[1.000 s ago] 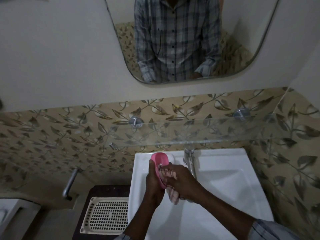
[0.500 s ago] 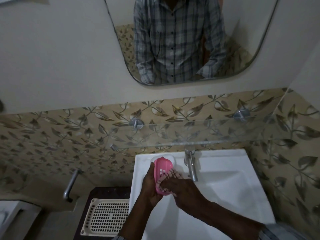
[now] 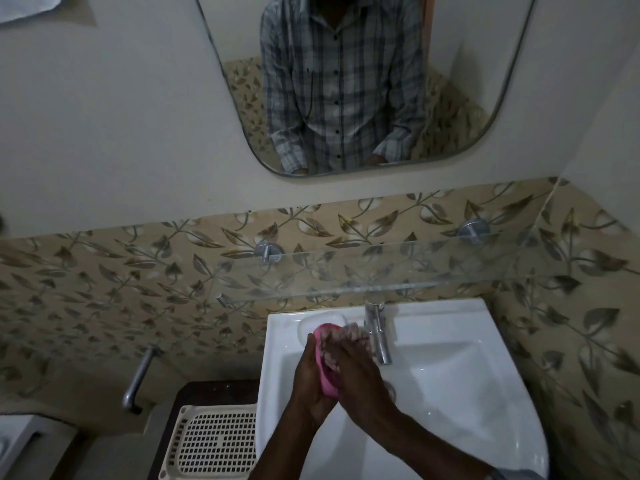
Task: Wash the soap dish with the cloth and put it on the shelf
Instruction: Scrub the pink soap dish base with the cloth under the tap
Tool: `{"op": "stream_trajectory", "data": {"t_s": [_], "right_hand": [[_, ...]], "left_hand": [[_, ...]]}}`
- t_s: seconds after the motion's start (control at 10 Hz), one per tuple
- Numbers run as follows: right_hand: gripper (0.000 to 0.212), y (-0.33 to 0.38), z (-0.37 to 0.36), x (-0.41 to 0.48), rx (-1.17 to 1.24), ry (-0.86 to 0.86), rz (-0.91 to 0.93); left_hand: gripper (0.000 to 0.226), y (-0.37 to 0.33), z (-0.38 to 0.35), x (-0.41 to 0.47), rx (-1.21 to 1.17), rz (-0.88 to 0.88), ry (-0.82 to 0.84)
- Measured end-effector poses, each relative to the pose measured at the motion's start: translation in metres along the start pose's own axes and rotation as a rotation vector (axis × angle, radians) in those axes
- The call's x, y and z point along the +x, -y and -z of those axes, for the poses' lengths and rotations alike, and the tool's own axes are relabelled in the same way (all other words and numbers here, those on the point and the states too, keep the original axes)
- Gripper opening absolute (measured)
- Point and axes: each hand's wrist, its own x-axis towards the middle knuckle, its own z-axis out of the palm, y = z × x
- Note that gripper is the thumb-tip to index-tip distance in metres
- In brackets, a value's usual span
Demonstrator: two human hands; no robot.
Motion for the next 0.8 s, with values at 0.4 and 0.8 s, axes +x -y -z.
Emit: {"op": "stream_trajectory", "data": {"t_s": [0.4, 0.8], "right_hand": [[0.030, 0.028, 0.010, 0.011, -0.970, 0.240, 0.074], [0.037, 0.056, 0.098, 0.028, 0.188, 0.186, -0.525]], "left_hand": [[0.055, 0.016, 0.009, -0.003, 0.188, -0.152, -0.140], [0.106, -0.026, 0.031, -0.023, -0.116, -0.111, 0.196]]}}
